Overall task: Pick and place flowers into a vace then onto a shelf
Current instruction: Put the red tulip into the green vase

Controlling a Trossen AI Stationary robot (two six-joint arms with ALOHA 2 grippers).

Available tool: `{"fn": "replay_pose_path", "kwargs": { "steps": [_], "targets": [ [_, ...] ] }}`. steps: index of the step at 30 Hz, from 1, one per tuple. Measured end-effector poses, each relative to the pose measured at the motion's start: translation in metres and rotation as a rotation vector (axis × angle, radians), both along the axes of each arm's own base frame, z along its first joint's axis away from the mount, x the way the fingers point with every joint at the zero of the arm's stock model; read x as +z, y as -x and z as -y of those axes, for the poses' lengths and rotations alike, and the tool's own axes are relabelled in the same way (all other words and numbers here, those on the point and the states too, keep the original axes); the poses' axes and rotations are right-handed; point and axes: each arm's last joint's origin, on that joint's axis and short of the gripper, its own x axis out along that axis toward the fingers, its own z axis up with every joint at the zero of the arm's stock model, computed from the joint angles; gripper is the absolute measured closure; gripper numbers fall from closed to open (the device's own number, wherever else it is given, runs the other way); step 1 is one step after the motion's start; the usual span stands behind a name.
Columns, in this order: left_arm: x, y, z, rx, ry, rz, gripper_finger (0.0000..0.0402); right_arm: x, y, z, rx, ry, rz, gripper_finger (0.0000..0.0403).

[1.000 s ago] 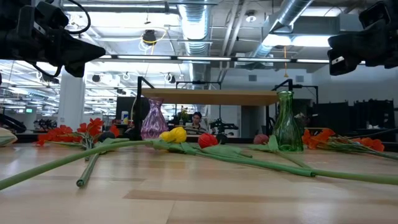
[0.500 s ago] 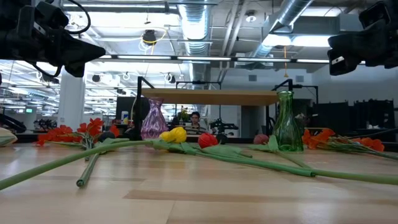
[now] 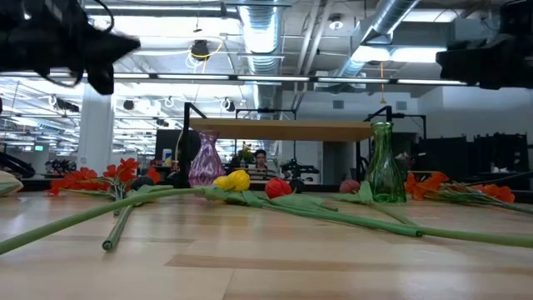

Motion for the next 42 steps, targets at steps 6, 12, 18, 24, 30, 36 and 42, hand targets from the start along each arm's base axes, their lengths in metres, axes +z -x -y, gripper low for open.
{"fn": "replay_pose_path", "kwargs": {
  "steps": [6,12,18,24,30,36,42],
  "targets": [
    [0.017,0.006,0.001,-0.100,0.215,0.218,0.0401,0.002,0.000,0.000,-0.009,0.183,0.036,0.0403],
    [0.019,0.007,0.008,-0.286,0.176,0.218,0.0401,0.019,0.003,-0.004,0.101,0.018,0.175,0.0403],
    [0.018,0.007,0.020,-0.345,0.074,0.197,0.0401,0.037,0.010,-0.008,0.207,-0.284,0.295,0.0403],
    [0.012,0.000,0.032,-0.237,-0.003,0.106,0.0401,0.048,0.015,-0.010,0.301,-0.464,0.362,0.0403],
    [0.009,-0.009,0.040,-0.140,-0.113,0.010,0.0401,0.053,0.018,-0.010,0.298,-0.405,0.434,0.0403],
    [0.008,-0.014,0.042,-0.156,-0.117,-0.026,0.0401,0.052,0.017,-0.007,0.174,-0.335,0.462,0.0403],
    [0.011,-0.013,0.042,-0.154,-0.110,-0.009,0.0401,0.048,0.014,-0.006,0.104,-0.342,0.413,0.0403]
  ]
}}
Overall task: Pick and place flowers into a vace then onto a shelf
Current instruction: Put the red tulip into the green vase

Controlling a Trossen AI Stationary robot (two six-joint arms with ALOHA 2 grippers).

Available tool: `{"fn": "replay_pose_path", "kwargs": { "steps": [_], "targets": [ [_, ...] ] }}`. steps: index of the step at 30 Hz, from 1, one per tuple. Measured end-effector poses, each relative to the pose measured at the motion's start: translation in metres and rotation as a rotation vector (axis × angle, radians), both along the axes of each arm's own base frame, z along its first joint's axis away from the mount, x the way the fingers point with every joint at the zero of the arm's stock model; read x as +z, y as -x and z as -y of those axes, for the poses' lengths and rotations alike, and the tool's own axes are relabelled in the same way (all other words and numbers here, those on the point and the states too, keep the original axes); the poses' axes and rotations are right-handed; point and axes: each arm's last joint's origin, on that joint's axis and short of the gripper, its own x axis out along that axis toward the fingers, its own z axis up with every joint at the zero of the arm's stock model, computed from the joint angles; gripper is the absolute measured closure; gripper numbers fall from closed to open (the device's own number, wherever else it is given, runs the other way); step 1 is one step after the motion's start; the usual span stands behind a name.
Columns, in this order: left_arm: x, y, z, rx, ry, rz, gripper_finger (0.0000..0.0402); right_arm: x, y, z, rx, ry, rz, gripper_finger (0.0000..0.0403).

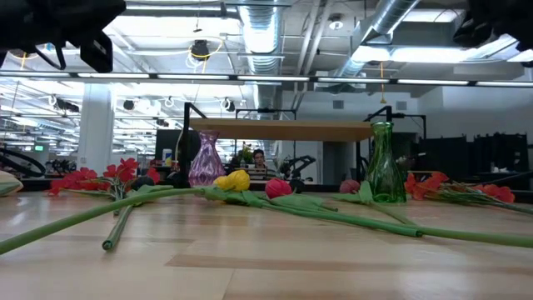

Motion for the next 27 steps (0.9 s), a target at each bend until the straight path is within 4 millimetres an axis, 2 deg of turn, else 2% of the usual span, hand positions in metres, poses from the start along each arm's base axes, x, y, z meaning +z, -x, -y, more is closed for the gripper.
{"fn": "replay_pose_path", "kwargs": {
  "steps": [10,16,20,27],
  "targets": [
    [0.003,0.001,-0.001,0.023,0.017,0.019,0.0401,-0.011,-0.016,-0.002,0.018,-0.068,-0.179,0.0397],
    [0.003,0.001,-0.001,0.020,0.032,0.025,0.0401,0.001,-0.032,-0.002,-0.060,-0.094,-0.280,0.0364],
    [0.003,0.000,-0.001,0.036,-0.029,0.021,0.0401,0.011,-0.044,-0.004,-0.056,-0.105,-0.380,0.0339],
    [0.003,0.001,-0.001,0.050,-0.071,0.024,0.0401,0.017,-0.057,-0.006,-0.054,-0.153,-0.606,0.0326]
  ]
}}
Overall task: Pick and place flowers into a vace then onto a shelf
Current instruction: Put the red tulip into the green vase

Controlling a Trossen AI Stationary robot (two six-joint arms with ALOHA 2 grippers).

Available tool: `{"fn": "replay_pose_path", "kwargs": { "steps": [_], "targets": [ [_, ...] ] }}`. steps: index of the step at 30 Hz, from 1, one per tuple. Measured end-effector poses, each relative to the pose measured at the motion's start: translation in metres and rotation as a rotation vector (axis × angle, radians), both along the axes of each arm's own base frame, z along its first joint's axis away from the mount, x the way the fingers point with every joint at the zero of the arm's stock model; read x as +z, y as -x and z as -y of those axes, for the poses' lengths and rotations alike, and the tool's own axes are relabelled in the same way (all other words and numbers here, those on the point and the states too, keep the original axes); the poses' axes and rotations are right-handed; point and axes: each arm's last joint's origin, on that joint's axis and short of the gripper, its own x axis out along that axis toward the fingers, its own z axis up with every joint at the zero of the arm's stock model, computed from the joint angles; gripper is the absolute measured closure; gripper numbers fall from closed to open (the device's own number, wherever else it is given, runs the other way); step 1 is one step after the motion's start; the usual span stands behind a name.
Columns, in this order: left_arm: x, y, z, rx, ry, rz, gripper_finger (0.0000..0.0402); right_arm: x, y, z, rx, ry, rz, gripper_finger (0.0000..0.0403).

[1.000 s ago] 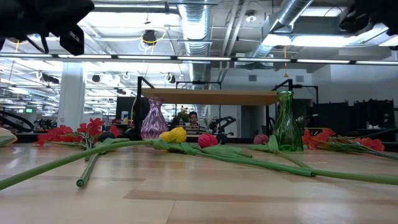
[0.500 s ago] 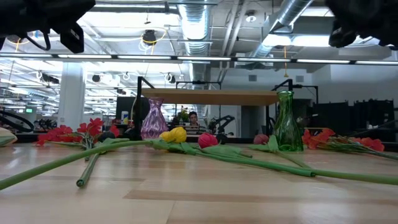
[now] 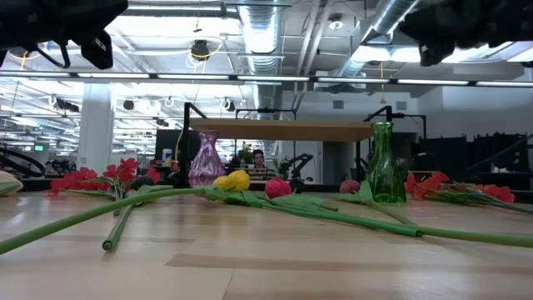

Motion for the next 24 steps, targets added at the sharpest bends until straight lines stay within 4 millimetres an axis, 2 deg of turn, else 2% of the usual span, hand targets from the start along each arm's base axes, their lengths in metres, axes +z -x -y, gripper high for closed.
{"fn": "replay_pose_path", "kwargs": {
  "steps": [5,12,18,24],
  "targets": [
    [0.005,0.001,-0.001,0.052,-0.140,0.049,0.0401,-0.008,-0.005,-0.001,-0.013,-0.070,-0.137,0.0326],
    [0.015,0.005,-0.002,0.080,-0.232,0.155,0.0401,-0.025,-0.013,-0.002,-0.051,-0.199,-0.293,0.0326],
    [0.028,0.005,0.003,-0.046,-0.279,0.200,0.0401,-0.043,-0.028,-0.006,-0.087,-0.285,-0.404,0.0326],
    [0.037,0.002,0.006,-0.134,-0.273,0.098,0.0401,-0.061,-0.042,-0.017,-0.087,-0.358,-0.498,0.0326]
  ]
}}
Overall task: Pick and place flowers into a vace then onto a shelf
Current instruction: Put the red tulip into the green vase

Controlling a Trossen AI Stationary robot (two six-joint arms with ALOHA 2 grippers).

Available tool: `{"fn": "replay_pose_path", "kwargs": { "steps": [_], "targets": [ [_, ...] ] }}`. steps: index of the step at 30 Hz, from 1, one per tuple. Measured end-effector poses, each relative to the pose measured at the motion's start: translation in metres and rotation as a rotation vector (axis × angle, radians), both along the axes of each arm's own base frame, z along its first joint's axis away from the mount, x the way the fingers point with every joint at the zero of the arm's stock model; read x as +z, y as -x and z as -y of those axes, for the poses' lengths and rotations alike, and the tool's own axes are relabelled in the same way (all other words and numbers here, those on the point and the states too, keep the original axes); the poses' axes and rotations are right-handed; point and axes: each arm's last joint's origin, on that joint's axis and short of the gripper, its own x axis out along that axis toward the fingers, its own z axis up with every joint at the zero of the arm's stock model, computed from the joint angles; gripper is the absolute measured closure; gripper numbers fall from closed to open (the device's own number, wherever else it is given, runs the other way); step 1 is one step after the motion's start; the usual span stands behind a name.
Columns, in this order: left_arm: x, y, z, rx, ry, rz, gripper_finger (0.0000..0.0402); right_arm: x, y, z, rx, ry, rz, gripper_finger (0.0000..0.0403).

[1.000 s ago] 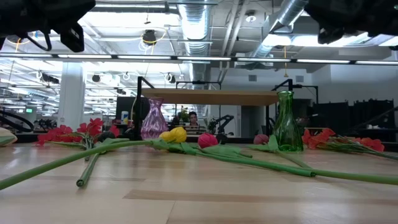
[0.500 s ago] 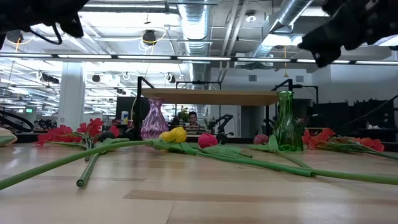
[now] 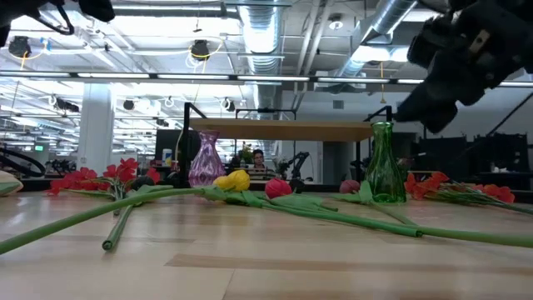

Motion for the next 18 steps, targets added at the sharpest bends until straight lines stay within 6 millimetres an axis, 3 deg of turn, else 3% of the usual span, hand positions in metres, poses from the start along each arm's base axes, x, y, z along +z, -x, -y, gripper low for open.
{"fn": "replay_pose_path", "kwargs": {
  "steps": [8,18],
  "targets": [
    [0.001,0.000,0.000,-0.029,0.078,-0.031,0.0401,-0.017,-0.008,-0.013,-0.054,-0.124,-0.083,0.0326],
    [0.001,0.000,0.000,-0.072,0.199,-0.058,0.0401,-0.044,-0.023,-0.015,-0.316,-0.226,-0.126,0.0326]
  ]
}}
